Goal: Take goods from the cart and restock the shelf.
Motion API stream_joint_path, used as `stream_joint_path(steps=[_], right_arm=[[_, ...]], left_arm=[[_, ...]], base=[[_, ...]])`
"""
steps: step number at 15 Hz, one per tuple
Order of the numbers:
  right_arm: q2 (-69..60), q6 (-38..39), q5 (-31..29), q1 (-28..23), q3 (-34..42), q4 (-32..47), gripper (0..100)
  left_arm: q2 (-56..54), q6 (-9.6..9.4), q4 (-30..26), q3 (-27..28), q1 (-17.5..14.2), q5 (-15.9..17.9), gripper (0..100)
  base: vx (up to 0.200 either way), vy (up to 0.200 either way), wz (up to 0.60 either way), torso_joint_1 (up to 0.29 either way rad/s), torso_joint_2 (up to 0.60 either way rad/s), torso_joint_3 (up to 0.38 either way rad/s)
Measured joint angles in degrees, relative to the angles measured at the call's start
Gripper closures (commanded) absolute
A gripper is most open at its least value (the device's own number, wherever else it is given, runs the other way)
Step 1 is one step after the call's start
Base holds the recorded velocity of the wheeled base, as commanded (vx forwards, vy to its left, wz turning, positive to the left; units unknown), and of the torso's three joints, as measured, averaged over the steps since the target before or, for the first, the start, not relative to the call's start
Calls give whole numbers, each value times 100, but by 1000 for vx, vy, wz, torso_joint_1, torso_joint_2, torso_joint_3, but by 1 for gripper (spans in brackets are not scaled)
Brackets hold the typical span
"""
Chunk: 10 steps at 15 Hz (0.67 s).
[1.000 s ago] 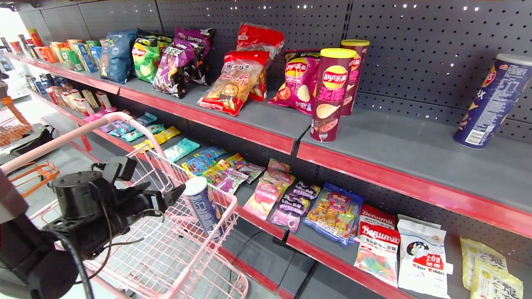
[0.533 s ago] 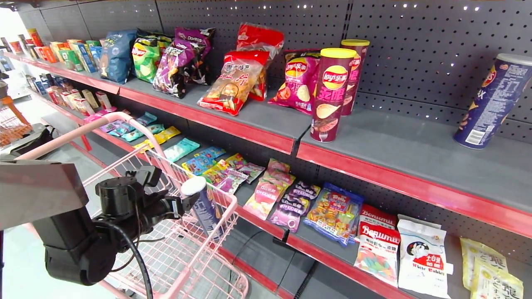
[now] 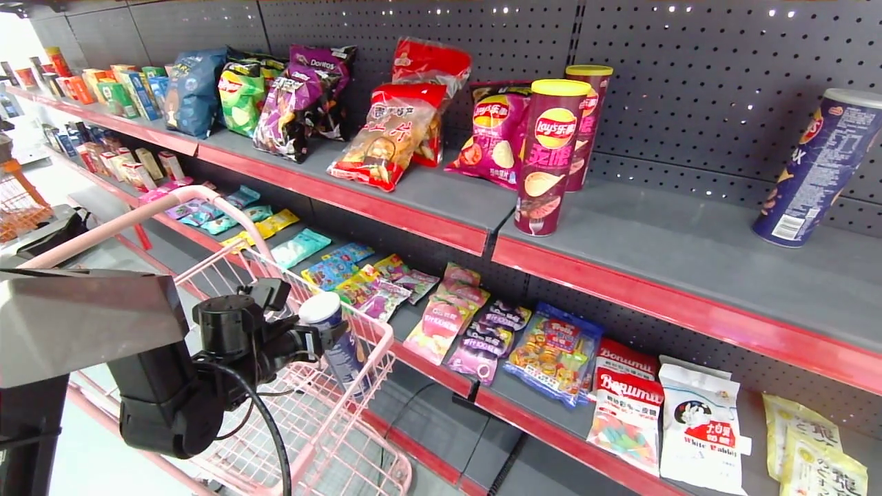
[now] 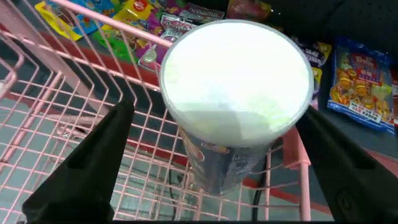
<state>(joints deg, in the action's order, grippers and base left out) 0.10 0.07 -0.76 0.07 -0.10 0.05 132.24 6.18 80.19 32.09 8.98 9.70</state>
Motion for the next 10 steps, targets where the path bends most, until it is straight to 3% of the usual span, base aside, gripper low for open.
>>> stream_joint_path(steps=[6, 7, 10], right_arm=[[0, 0, 7, 0, 0, 0, 0], [0, 0, 7, 0, 0, 2, 0], [0, 2, 7, 0, 0, 2, 0]], left_arm=[[452, -9, -5, 453, 38, 9, 0], [511, -20, 1, 506, 41, 1, 100], [642, -46, 184, 532, 83, -11, 100]], base=[[0, 0, 0, 0, 0, 0], [0, 0, 0, 0, 0, 0], [0, 0, 0, 0, 0, 0]])
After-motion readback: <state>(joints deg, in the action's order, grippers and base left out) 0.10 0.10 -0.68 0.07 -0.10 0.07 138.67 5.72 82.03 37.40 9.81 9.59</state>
